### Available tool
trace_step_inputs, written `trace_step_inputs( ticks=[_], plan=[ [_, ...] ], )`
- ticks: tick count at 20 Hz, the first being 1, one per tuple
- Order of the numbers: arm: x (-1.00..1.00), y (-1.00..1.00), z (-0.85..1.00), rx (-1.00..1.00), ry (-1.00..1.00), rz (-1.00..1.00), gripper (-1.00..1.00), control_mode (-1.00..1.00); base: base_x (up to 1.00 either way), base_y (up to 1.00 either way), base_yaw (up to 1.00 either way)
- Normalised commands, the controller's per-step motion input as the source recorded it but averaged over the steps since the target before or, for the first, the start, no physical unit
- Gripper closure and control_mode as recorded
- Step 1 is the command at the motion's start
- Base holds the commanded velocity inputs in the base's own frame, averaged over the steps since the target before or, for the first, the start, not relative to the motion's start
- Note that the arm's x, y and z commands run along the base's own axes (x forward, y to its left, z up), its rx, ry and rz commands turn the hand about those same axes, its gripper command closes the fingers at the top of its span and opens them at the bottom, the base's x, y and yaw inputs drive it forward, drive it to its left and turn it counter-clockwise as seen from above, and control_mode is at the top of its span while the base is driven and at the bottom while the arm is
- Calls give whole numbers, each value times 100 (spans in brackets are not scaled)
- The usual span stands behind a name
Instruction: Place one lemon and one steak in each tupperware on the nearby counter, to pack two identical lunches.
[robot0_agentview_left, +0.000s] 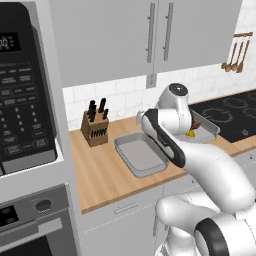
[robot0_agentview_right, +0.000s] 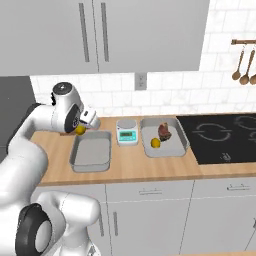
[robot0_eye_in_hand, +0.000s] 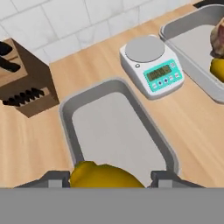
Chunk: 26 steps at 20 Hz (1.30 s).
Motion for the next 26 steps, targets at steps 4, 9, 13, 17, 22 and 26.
trace_step_inputs(
  ticks=[4,9,13,17,22,26],
  plan=[
    [93,0,-100,-6,-15,5,100,-100,0,0,0],
    [33,4,-98,-5,-7,9,-100,-100,0,0,0],
    [3,0,-26,0,0,2,-100,-100,0,0,0],
    [8,0,26,0,11,-3,-100,-100,0,0,0],
    [27,10,85,0,24,-3,-100,-100,0,0,0],
    [-51,4,85,0,32,1,-100,-100,0,0,0]
  ],
)
